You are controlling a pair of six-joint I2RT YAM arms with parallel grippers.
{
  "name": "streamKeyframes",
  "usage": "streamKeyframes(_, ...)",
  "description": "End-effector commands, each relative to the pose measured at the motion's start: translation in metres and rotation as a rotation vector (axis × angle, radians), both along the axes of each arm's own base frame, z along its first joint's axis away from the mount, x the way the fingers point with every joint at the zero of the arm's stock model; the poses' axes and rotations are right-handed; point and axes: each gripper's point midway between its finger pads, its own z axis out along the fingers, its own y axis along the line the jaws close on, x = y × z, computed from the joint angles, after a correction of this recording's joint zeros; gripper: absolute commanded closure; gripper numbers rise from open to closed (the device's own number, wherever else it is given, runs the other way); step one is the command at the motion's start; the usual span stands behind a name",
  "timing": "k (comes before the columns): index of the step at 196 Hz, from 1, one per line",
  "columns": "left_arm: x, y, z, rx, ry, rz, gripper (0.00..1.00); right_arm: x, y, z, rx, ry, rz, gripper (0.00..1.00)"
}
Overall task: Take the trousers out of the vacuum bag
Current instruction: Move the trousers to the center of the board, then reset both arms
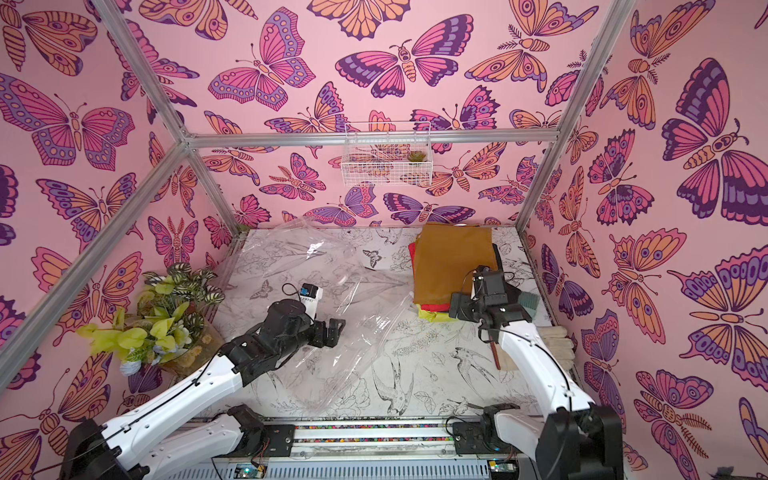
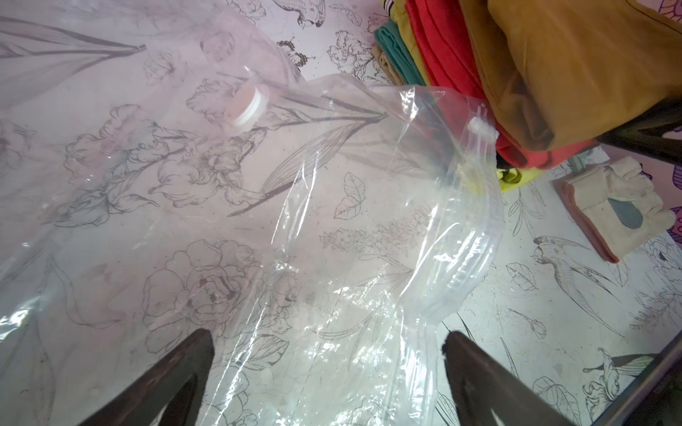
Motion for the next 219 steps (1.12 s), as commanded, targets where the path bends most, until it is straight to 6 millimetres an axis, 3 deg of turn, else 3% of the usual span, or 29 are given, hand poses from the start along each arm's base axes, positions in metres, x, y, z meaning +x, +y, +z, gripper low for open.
streamKeyframes(1, 0.008, 0.020, 0.012, 0.083, -0.074, 0.072, 0.00, 0.011, -0.008, 0.032, 0.016, -0.191, -0.051, 0.01)
streamKeyframes(28, 0.014, 0.039, 0.011, 0.112, -0.108, 0.137, 0.00, 0.004, -0.021, 0.035, -0.031, -0.234, -0.103, 0.01)
streamKeyframes(98, 0.027, 0.088, -0.001, 0.133, -0.178, 0.288, 0.00, -0.004, -0.042, 0.015, -0.104, -0.241, -0.194, 0.01)
streamKeyframes(140, 0.036, 0.116, -0.007, 0.152, -0.231, 0.384, 0.00, 0.002, -0.045, 0.014, -0.153, -0.264, -0.177, 0.01)
streamKeyframes(187, 0.053, 0.145, -0.026, 0.178, -0.175, 0.455, 0.00, 0.012, -0.057, 0.012, -0.217, -0.355, -0.215, 0.01)
streamKeyframes(219, 0.065, 0.164, -0.023, 0.163, -0.214, 0.480, 0.00, 0.025, -0.060, 0.004, -0.222, -0.398, -0.208, 0.01)
